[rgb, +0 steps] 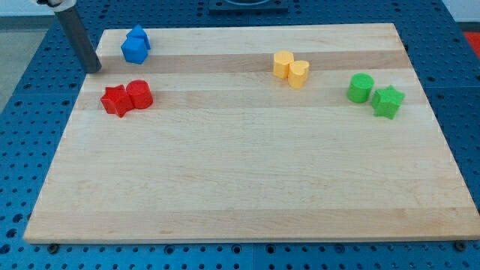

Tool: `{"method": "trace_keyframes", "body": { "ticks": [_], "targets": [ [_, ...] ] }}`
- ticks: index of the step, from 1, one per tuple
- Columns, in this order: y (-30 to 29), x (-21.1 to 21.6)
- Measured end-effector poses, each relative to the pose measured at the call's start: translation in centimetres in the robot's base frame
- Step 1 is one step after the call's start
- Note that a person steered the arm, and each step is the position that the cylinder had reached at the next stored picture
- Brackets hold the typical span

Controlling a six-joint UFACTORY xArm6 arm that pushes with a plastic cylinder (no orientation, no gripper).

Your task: Move the blue triangle away from blue cube

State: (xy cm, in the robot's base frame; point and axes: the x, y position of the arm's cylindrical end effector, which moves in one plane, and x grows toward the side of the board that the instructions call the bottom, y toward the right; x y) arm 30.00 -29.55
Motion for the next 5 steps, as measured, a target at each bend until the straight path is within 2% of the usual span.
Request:
{"method": "trace_keyframes", "body": {
  "ticks": [3,5],
  "targets": [
    [0.8,-6.6],
    [5.9,-8.8]
  ]
}}
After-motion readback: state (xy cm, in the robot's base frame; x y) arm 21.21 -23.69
